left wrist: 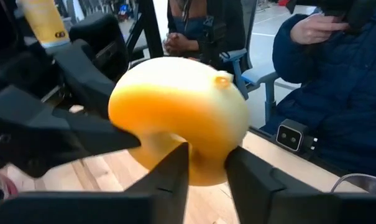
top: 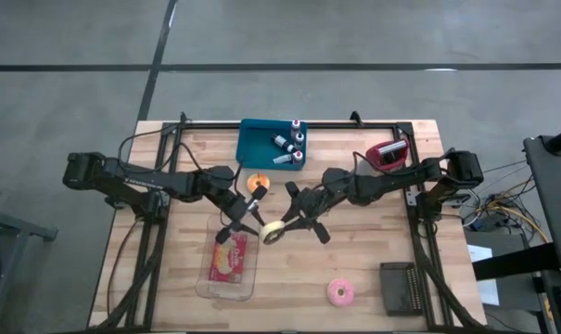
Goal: Pick & Place Food Item
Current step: Put the top yellow black donut into the black bin
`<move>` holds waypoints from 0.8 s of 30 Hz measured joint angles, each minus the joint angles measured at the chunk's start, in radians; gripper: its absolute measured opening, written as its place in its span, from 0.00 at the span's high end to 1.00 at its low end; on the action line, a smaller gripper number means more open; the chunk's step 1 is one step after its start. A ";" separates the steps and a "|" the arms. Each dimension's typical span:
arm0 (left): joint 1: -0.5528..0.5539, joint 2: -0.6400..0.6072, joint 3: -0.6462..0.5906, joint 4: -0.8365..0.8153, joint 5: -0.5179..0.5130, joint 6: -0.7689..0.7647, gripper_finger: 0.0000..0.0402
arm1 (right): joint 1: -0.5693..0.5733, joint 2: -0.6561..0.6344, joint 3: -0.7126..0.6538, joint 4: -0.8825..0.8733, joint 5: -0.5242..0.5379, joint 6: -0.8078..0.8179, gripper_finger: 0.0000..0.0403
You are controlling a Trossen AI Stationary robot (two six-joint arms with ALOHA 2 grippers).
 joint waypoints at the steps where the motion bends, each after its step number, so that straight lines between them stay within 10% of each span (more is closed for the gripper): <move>1: 0.000 0.000 0.000 -0.005 -0.002 0.000 0.70 | 0.000 0.000 0.000 0.000 0.000 0.000 0.82; 24: 0.005 -0.003 0.000 0.001 -0.015 0.012 0.25 | 0.000 0.000 0.000 0.001 0.000 0.000 0.83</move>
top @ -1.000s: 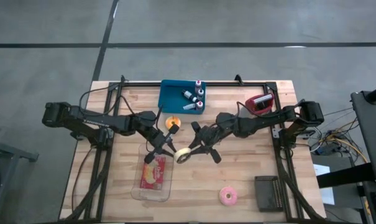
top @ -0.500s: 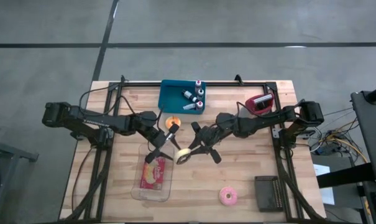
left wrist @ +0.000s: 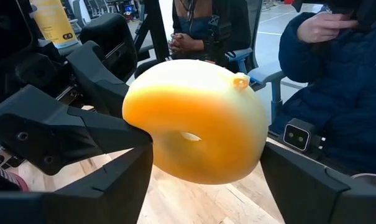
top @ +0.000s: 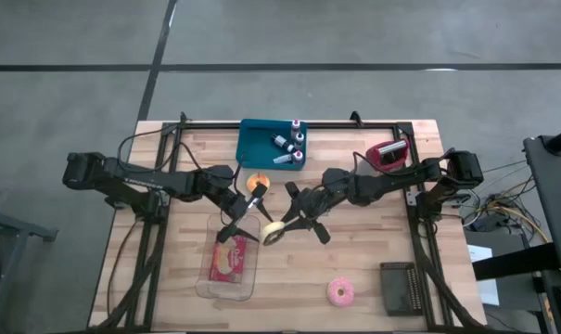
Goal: Pick & Place Food Item
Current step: Put the top yellow black donut into the black bin
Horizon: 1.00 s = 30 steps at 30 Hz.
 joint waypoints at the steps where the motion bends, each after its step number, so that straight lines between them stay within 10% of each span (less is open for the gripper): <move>1: 0.000 0.000 0.000 0.000 0.000 -0.001 0.23 | 0.000 0.000 0.000 0.000 0.000 0.000 0.83; 30: 0.000 0.000 0.000 0.000 0.003 -0.046 0.15 | 0.000 0.000 0.000 0.000 -0.006 0.000 0.88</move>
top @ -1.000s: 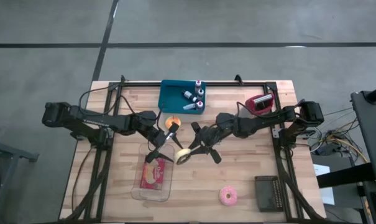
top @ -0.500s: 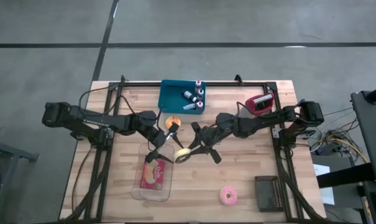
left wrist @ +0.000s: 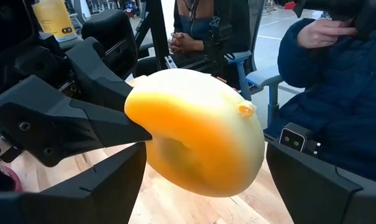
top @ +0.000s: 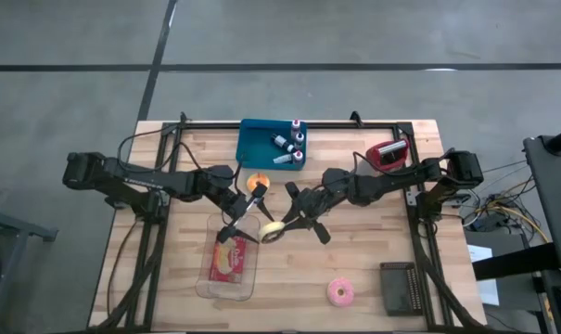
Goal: Pick & Place Food Item
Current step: Put the top yellow black donut into the black bin
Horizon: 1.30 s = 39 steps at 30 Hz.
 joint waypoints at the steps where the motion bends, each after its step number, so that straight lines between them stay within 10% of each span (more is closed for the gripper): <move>1: 0.000 0.000 0.000 0.000 0.000 -0.001 0.15 | 0.000 0.000 0.000 0.000 -0.001 0.000 0.88; 16: 0.028 -0.064 0.000 -0.057 -0.009 -0.056 0.15 | 0.000 -0.030 0.000 -0.047 -0.143 0.062 0.90; 39: 0.095 -0.285 0.000 -0.240 -0.153 -0.051 0.15 | 0.000 -0.178 -0.001 -0.855 -0.143 0.393 0.90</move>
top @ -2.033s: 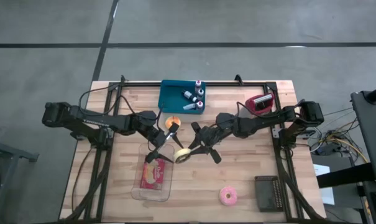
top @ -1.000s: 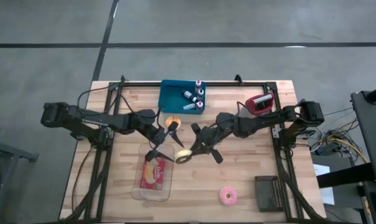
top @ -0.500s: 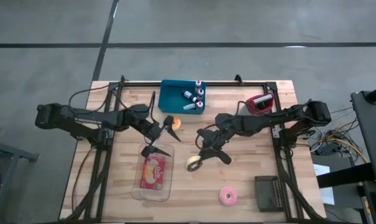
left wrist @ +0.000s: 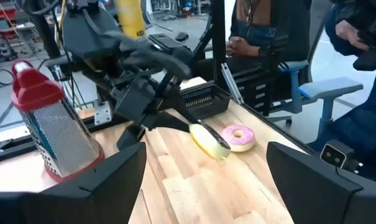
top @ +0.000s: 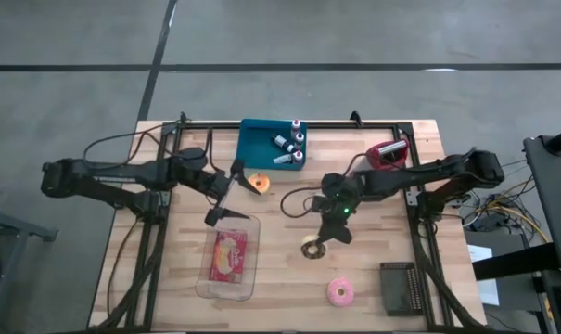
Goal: Pick & Place Food Item
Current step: Put the top yellow black donut into the black bin
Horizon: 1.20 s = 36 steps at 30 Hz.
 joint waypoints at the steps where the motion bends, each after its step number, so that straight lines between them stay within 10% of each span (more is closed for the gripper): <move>1: 0.000 -0.003 0.000 0.003 0.000 0.000 0.15 | 0.000 -0.006 0.000 -0.002 0.000 0.024 0.90; 12: 0.000 -0.009 0.000 -0.002 0.000 0.000 0.15 | -0.001 -0.072 0.068 -0.116 0.012 0.153 0.91; 20: 0.000 -0.009 0.000 -0.004 0.000 0.000 0.15 | 0.038 -0.076 0.242 -0.498 0.212 0.188 0.91; 36: 0.000 -0.009 0.000 -0.004 0.000 0.000 0.15 | 0.439 -0.052 0.434 -0.907 0.526 0.776 0.91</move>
